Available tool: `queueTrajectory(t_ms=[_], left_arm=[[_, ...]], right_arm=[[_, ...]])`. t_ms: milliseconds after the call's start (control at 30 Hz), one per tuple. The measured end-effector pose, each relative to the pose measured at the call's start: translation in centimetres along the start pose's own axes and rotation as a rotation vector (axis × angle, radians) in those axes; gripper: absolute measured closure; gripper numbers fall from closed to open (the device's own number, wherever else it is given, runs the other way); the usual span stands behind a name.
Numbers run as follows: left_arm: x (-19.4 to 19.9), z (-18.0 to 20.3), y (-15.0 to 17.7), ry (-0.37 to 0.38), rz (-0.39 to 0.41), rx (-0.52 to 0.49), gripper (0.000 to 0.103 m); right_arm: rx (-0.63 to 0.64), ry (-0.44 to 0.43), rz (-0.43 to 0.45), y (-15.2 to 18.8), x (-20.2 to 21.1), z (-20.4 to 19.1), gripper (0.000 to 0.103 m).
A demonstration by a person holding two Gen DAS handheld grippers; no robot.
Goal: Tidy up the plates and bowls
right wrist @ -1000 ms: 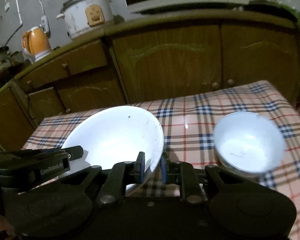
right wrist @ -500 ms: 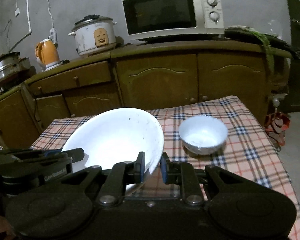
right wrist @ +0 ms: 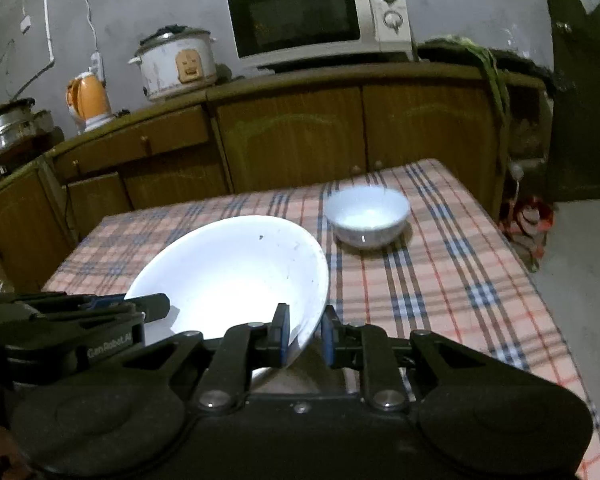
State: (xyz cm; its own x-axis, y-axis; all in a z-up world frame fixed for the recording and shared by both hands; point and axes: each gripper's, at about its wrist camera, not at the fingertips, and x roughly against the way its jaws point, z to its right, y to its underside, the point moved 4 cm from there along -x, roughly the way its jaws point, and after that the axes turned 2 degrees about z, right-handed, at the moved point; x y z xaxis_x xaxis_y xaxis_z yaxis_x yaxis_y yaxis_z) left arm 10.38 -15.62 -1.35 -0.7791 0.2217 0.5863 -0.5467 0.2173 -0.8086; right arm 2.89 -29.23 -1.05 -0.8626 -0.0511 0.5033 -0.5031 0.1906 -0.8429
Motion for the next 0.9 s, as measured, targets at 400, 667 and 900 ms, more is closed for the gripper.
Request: queueTrajectory(t_ms=[400,667,900], left_arm=[[-1.8,0.6,3.7,-0.018,-0.074,-0.052,0.084],[-2.1,0.7,5.1,-0.018,-0.091,-0.066,0.083],[-2.3,0.9,5.5,-0.025,-0.095,-0.084,0.082]], right_arm=[[-0.022,0.013,-0.089,4.6,-2.0,0.5,0.081],[0.000,0.027,-0.111,5.6,-2.7,0.5,0.081],[0.034,0.042,-0.112,5.7,-2.9,0.3,0.080]])
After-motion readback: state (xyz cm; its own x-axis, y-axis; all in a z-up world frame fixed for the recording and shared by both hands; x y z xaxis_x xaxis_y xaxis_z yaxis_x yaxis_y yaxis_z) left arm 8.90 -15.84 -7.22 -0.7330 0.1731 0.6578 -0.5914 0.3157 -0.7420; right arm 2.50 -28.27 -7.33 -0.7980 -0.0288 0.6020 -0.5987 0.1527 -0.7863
